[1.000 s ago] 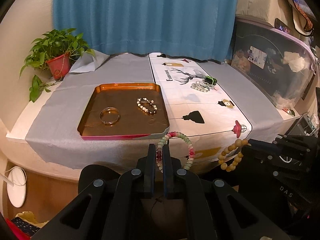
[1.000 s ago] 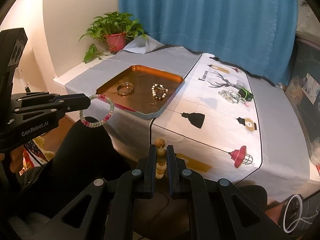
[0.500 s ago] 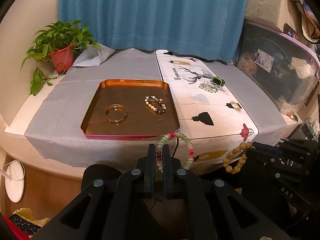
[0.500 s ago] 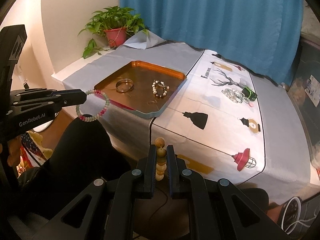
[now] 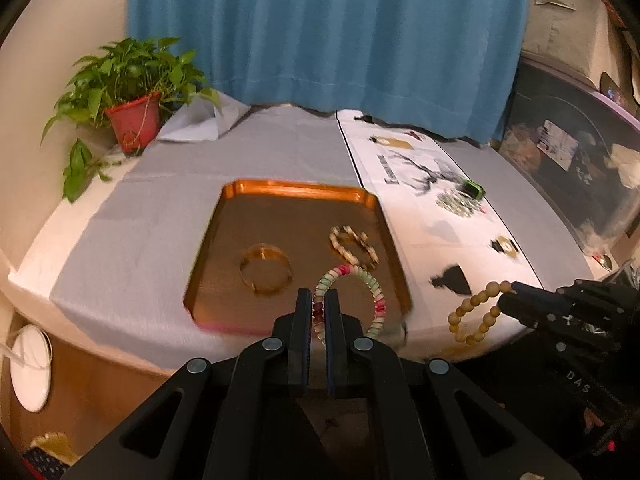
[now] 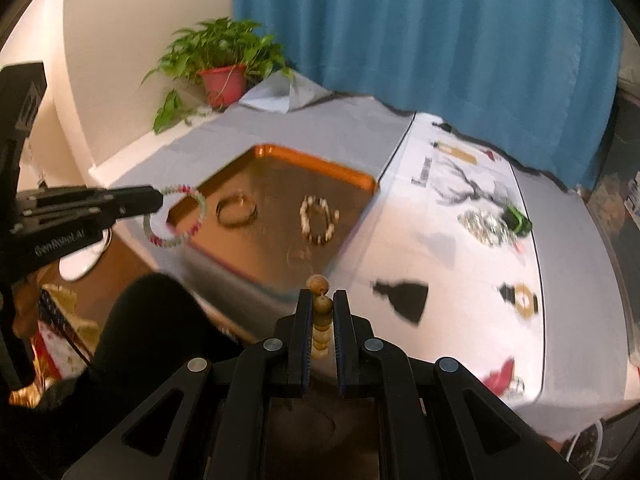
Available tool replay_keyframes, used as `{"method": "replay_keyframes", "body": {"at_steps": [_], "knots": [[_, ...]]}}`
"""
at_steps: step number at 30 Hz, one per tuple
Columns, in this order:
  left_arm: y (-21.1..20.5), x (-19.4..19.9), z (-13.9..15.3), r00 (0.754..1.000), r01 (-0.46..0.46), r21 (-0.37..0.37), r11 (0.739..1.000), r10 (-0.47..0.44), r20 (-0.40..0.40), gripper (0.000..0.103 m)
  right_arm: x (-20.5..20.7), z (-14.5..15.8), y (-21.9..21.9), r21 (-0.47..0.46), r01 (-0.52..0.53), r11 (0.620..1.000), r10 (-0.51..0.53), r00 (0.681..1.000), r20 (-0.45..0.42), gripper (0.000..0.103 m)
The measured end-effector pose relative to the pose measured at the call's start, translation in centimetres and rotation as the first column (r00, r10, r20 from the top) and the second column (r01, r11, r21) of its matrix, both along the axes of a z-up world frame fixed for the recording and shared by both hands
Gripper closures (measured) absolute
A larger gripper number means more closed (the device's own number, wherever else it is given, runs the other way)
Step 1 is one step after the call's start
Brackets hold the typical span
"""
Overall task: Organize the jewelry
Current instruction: 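Carry both bracelets over the orange tray and lower them, then open both tools to release the bracelets and pull back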
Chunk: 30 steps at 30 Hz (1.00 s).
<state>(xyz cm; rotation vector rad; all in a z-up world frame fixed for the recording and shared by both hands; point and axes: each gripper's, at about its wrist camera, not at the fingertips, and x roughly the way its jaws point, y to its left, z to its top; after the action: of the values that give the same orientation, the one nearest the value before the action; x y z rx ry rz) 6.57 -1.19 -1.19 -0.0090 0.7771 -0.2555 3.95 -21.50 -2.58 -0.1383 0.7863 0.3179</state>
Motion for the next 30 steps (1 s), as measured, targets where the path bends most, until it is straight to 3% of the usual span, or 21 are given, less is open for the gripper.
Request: {"method": "replay_keyframes", "body": {"at_steps": [9, 20, 22, 23, 24, 25, 26, 27, 30], "knots": [[1.0, 7.1, -0.9, 1.000, -0.024, 0.021, 0.999, 0.024, 0.000, 0.099, 7.0, -0.2, 3.5, 0.021, -0.032, 0.999, 0.031, 0.999, 0.024, 0.093], [0.8, 15.0, -5.4, 0.997, -0.021, 0.074, 0.997, 0.026, -0.073, 0.096, 13.6, -4.4, 6.3, 0.011, -0.049, 0.999, 0.050, 0.998, -0.041, 0.093], [0.5, 15.9, -6.5, 0.992, -0.016, 0.088, 0.996, 0.027, -0.123, 0.078, 14.5, -5.4, 6.7, -0.001, -0.061, 0.998, 0.061, 0.996, -0.066, 0.091], [0.4, 16.1, -7.0, 0.988, -0.021, 0.099, 0.995, 0.036, -0.152, 0.043, 15.0, -6.1, 7.0, -0.019, -0.066, 0.998, 0.064, 0.994, -0.091, 0.089], [0.4, 16.2, -7.5, 0.982, -0.039, 0.122, 0.992, 0.061, -0.181, 0.020, 15.2, -6.7, 7.3, -0.040, -0.064, 0.997, 0.059, 0.991, -0.117, 0.078], [0.5, 15.9, -7.7, 0.981, -0.056, 0.136, 0.989, 0.081, -0.179, 0.008, 15.3, -7.2, 7.4, -0.055, -0.059, 0.997, 0.051, 0.989, -0.141, 0.069], [0.6, 15.2, -7.6, 0.984, -0.071, 0.144, 0.987, 0.093, -0.150, 0.007, 15.2, -7.7, 7.2, -0.057, -0.053, 0.997, 0.043, 0.985, -0.165, 0.048], [0.6, 14.4, -7.6, 0.986, -0.076, 0.159, 0.984, 0.098, -0.133, 0.007, 14.9, -8.0, 7.0, -0.051, -0.050, 0.997, 0.040, 0.985, -0.168, 0.038], [0.8, 12.3, -7.9, 0.982, -0.090, 0.209, 0.974, 0.122, -0.145, 0.007, 12.9, -8.2, 6.5, -0.061, -0.046, 0.997, 0.036, 0.986, -0.164, 0.036]]}}
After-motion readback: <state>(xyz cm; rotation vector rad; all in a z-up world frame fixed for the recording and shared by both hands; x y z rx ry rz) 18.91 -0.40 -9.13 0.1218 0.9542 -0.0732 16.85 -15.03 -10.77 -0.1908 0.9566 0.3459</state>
